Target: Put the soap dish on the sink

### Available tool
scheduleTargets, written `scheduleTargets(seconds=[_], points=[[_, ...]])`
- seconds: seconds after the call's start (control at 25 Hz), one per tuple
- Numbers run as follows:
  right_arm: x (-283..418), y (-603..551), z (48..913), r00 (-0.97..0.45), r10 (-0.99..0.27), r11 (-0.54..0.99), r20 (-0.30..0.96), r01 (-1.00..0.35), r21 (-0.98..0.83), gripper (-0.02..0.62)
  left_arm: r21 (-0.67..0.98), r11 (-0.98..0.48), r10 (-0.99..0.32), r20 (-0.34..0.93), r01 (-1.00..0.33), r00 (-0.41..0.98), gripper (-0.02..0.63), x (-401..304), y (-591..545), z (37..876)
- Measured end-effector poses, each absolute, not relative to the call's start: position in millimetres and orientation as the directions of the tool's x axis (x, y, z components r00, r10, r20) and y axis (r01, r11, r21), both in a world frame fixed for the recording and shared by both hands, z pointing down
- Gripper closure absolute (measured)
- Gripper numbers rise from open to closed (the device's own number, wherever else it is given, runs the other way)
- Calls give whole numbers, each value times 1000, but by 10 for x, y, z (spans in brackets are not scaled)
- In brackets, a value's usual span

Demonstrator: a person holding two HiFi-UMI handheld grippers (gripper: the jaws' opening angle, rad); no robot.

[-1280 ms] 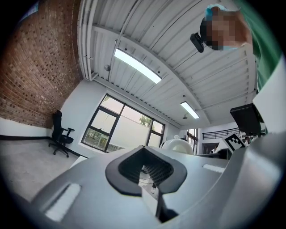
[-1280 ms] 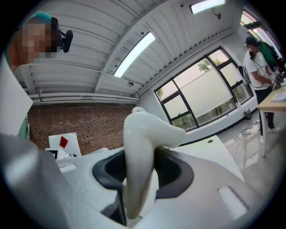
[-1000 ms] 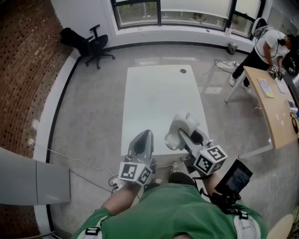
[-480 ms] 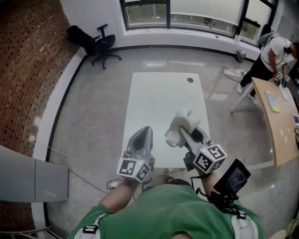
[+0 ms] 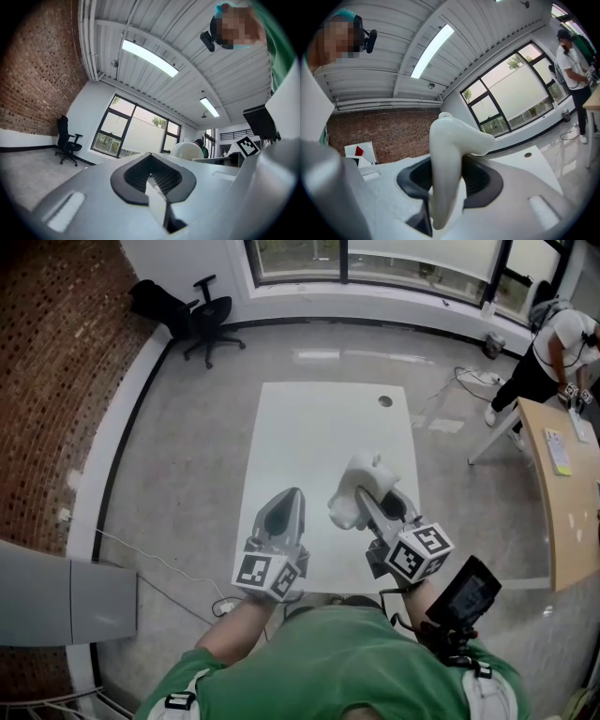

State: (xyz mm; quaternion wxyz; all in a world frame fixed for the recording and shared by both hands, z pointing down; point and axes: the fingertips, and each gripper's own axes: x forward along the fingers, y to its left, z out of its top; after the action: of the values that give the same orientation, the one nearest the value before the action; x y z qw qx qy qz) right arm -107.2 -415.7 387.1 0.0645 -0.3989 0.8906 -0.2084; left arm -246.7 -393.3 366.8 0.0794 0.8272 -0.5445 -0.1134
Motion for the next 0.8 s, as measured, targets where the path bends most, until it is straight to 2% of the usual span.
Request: scheduleTargets(seconds=[0.8], points=[[-870,-4851,4664,-703,-688,539,180,-661,-522,445,268,-353,-916,97,-896,390,600,-2115,-4572,4348]])
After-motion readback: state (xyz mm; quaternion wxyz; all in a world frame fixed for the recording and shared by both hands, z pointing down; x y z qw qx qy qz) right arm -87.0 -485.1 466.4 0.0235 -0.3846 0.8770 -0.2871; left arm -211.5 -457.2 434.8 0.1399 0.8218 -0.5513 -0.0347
